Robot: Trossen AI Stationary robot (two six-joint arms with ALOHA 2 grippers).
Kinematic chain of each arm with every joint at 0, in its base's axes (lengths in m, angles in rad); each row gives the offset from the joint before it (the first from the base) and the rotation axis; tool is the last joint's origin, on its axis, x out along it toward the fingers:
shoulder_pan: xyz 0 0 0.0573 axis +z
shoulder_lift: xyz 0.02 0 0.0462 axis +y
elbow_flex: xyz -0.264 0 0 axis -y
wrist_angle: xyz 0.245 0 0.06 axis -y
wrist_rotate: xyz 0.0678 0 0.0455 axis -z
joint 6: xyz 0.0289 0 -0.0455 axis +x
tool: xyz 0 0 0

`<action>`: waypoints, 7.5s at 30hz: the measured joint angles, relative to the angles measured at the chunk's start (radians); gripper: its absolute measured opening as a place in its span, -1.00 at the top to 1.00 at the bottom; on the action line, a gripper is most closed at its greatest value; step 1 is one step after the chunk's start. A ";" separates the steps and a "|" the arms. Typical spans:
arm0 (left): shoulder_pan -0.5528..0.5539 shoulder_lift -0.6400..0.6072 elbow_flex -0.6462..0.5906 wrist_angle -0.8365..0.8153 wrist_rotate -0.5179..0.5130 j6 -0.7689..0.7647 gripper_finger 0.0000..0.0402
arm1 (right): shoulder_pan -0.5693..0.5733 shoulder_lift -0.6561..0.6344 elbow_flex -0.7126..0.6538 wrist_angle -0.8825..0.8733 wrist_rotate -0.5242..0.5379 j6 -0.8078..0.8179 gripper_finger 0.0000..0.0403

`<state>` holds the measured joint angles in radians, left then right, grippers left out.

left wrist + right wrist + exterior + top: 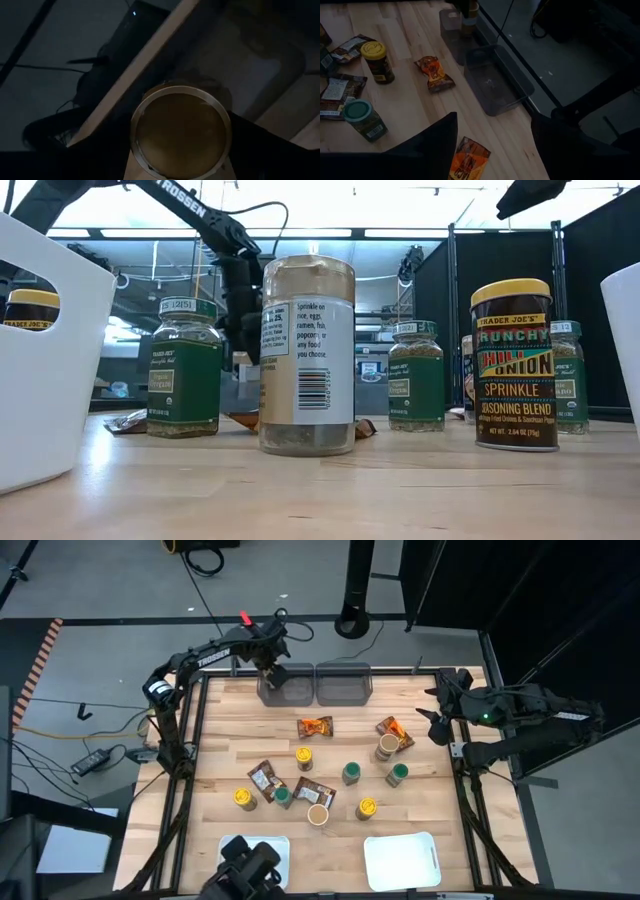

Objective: Sort spices by type
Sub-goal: Put the top left golden seasoning bottle into the left black bin, then put the top yellow seasoning bottle into the left white bin

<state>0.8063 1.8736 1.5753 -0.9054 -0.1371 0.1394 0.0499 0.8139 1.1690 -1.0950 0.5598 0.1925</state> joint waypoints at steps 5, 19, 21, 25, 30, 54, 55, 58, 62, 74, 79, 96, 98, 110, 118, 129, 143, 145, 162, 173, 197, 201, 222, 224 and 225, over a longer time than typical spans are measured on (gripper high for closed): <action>0.006 -0.005 0.000 0.020 0.044 0.011 -0.60 | 0.000 0.002 0.000 0.000 0.000 0.000 -0.27; -0.011 -0.029 0.058 -0.095 0.072 0.108 -0.91 | 0.000 0.002 0.000 0.000 0.000 -0.002 -0.28; -0.023 -0.029 0.131 -0.170 0.072 0.125 -0.90 | 0.000 0.002 0.000 0.000 -0.001 -0.003 -0.28; -0.052 -0.031 0.300 -0.315 0.097 0.147 -0.89 | 0.000 0.002 0.000 0.000 -0.001 -0.003 -0.28; -0.125 -0.050 0.445 -0.396 0.228 0.140 -0.89 | 0.000 0.002 0.000 0.000 -0.001 -0.003 -0.28; -0.646 -0.125 0.062 -0.222 0.190 0.172 -0.90 | 0.000 0.002 0.000 0.000 -0.014 0.019 -0.29; -0.655 -0.125 0.040 -0.213 0.181 0.171 -0.90 | 0.000 0.002 0.000 0.000 -0.014 0.018 -0.29; -0.681 -0.125 -0.013 -0.161 0.165 0.167 -0.90 | 0.000 0.002 0.000 0.000 -0.014 0.018 -0.30; -0.708 -0.125 -0.063 -0.101 0.164 0.141 -0.90 | 0.000 0.002 0.000 0.000 -0.016 0.019 -0.31; -0.723 -0.125 -0.205 0.059 0.176 0.087 -0.90 | 0.000 0.002 0.000 0.000 -0.041 0.043 -0.31; -0.723 -0.125 -0.223 0.103 0.167 0.078 -0.81 | 0.000 0.002 0.000 0.000 -0.043 0.043 -0.29; -0.723 -0.124 -0.260 0.143 0.188 0.065 -0.36 | 0.000 0.002 0.000 0.000 -0.042 0.044 -0.29; -0.723 -0.125 -0.273 0.145 0.187 0.059 -0.30 | 0.000 0.002 0.000 0.000 -0.042 0.044 -0.29; -0.723 -0.124 -0.265 0.141 0.155 0.009 -0.16 | 0.000 0.002 0.000 0.000 -0.042 0.044 -0.28; -0.723 -0.125 -0.159 0.084 0.127 -0.052 -0.15 | 0.000 0.002 0.000 0.000 -0.042 0.044 -0.26; -0.733 -0.126 0.075 -0.121 0.034 -0.208 -0.15 | 0.000 0.002 0.000 0.000 -0.041 0.044 -0.25; -1.061 -0.179 0.365 -0.461 0.061 -0.589 -0.14 | 0.000 0.002 0.000 0.000 -0.041 0.041 -0.24; -1.132 -0.189 0.365 -0.466 0.032 -0.693 -0.14 | 0.000 0.002 0.000 0.000 -0.041 0.041 -0.25; -1.635 -0.180 0.338 -0.638 -0.192 -1.586 -0.14 | 0.000 0.002 0.000 0.000 -0.041 0.040 -0.24; -1.726 -0.178 0.131 -0.571 -0.160 -1.699 -0.14 | 0.000 0.002 0.000 0.001 -0.041 0.041 -0.23; -1.793 -0.180 -0.230 -0.203 -0.117 -1.749 -0.14 | 0.000 0.002 0.000 0.018 -0.041 0.043 -0.23; -1.793 -0.180 -0.257 -0.175 -0.101 -1.748 -0.14 | 0.000 0.002 0.000 0.018 -0.041 0.043 -0.22; -1.788 -0.180 -0.234 -0.147 -0.107 -1.748 -0.59 | 0.000 0.003 0.000 0.049 -0.041 -0.036 -0.26; -1.788 -0.185 -0.216 -0.149 -0.118 -1.748 -0.59 | 0.000 0.004 0.000 0.078 -0.041 -0.039 -0.28; -1.786 -0.186 -0.203 -0.160 -0.125 -1.748 -0.59 | 0.000 0.006 0.000 0.084 -0.041 -0.039 -0.29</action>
<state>-0.9792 1.6872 1.3721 -1.0656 -0.2623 -1.6085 0.0500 0.8196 1.1687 -1.0106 0.5187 0.1530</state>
